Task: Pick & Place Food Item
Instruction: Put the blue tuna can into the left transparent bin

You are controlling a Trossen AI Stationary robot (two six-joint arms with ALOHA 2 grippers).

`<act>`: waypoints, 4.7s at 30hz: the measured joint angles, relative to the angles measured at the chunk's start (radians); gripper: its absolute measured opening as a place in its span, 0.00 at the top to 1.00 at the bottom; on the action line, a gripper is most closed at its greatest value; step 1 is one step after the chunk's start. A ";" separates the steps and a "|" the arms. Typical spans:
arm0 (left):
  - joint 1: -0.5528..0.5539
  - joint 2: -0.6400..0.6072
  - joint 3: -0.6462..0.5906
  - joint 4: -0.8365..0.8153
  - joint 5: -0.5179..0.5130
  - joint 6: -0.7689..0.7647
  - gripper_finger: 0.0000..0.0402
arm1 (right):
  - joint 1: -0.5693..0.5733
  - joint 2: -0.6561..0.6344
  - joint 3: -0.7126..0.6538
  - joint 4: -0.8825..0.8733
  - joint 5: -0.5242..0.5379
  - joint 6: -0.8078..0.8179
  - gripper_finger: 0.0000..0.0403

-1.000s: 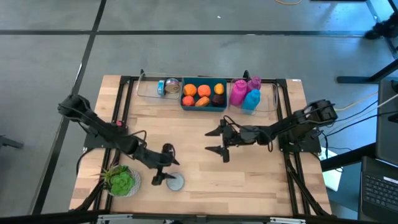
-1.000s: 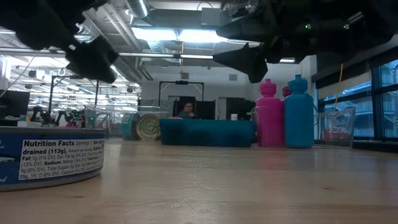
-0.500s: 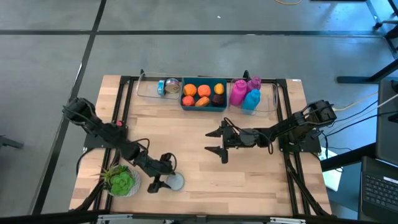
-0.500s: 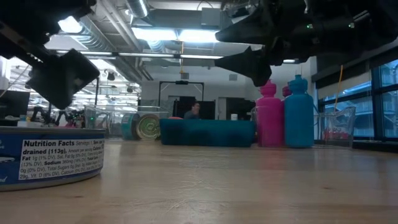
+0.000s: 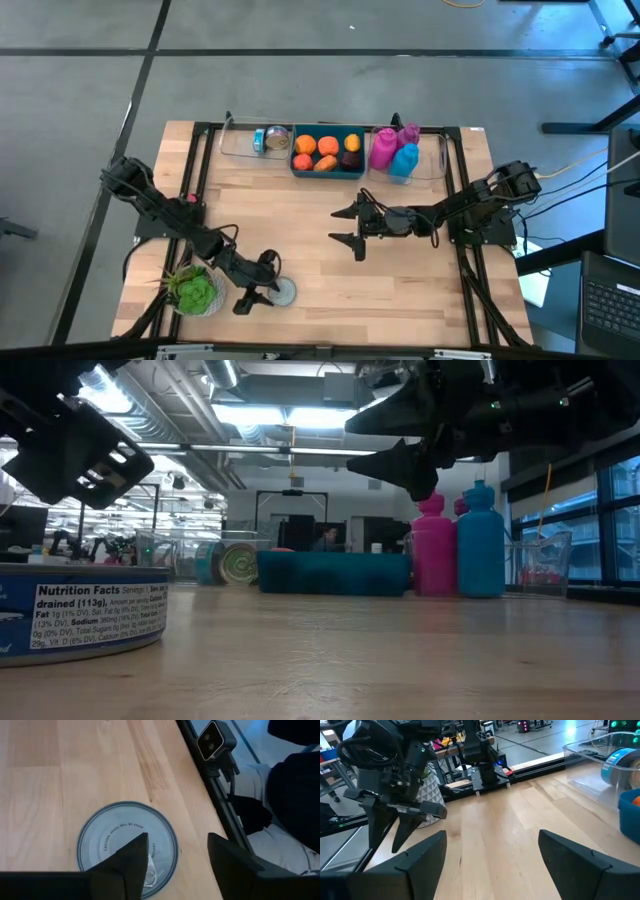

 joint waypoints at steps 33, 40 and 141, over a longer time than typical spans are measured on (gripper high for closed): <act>0.167 0.096 0.003 -0.101 -0.047 0.017 0.61 | 0.000 0.000 0.000 -0.067 0.000 -0.001 0.22; 0.284 0.097 0.002 -0.126 -0.136 0.073 0.61 | 0.000 0.000 0.000 -0.071 0.000 -0.001 0.22; 0.392 -0.293 0.041 -0.489 -0.183 0.303 0.01 | -0.003 0.000 0.000 -0.125 0.049 0.018 0.22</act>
